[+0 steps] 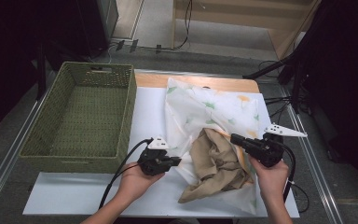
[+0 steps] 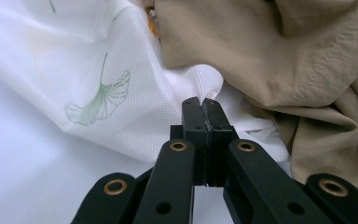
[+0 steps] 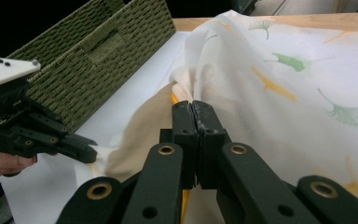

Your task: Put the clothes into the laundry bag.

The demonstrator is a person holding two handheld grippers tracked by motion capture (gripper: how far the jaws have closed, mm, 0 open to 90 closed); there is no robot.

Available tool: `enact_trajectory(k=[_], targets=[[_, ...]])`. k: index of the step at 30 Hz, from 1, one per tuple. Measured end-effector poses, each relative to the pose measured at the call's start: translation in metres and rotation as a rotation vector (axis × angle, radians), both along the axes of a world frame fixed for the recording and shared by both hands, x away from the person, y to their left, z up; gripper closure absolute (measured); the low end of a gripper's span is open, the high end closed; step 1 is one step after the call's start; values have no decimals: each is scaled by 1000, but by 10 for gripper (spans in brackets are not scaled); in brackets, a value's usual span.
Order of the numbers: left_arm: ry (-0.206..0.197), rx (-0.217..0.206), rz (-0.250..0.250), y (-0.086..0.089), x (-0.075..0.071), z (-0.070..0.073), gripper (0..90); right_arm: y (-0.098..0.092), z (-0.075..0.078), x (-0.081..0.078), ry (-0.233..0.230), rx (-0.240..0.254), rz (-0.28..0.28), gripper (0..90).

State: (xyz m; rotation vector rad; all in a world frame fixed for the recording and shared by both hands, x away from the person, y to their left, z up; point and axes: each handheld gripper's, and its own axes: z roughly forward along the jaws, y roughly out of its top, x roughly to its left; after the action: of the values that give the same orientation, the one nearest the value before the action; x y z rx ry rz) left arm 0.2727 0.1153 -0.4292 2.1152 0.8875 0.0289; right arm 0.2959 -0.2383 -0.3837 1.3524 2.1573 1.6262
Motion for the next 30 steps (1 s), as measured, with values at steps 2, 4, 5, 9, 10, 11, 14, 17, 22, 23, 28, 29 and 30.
enact_trajectory(k=[2,4,5,9,10,11,14,17,22,23,28,29,30], targets=[[10,8,9,8,-7,-5,900,4,1,0,2,0,7,891],[22,8,19,15,-11,-11,900,7,2,-1,-8,-5,16,891],[37,-4,29,19,-13,-16,900,9,3,-2,-5,-4,23,891],[52,-54,17,20,-9,-18,893,17,2,-3,-11,-24,46,891],[45,-68,12,20,-8,-16,872,18,2,-3,-4,-24,48,890],[43,-80,2,20,-8,-13,831,19,1,-3,1,-23,51,890],[35,-111,-33,20,-7,-6,686,19,-1,-2,8,-26,59,890],[9,-114,-70,16,-8,0,521,19,0,-3,11,-29,67,889],[-8,-102,-100,4,-1,12,405,21,5,-5,2,-39,73,890],[-5,-98,-103,1,2,14,400,21,7,-5,-1,-42,71,890],[-6,-80,-135,-13,20,22,477,26,16,-8,-16,-57,78,895],[-13,-69,-141,-16,22,22,516,27,18,-8,-15,-58,79,895],[-17,-52,-148,-18,25,22,556,27,20,-8,-17,-62,78,896]])
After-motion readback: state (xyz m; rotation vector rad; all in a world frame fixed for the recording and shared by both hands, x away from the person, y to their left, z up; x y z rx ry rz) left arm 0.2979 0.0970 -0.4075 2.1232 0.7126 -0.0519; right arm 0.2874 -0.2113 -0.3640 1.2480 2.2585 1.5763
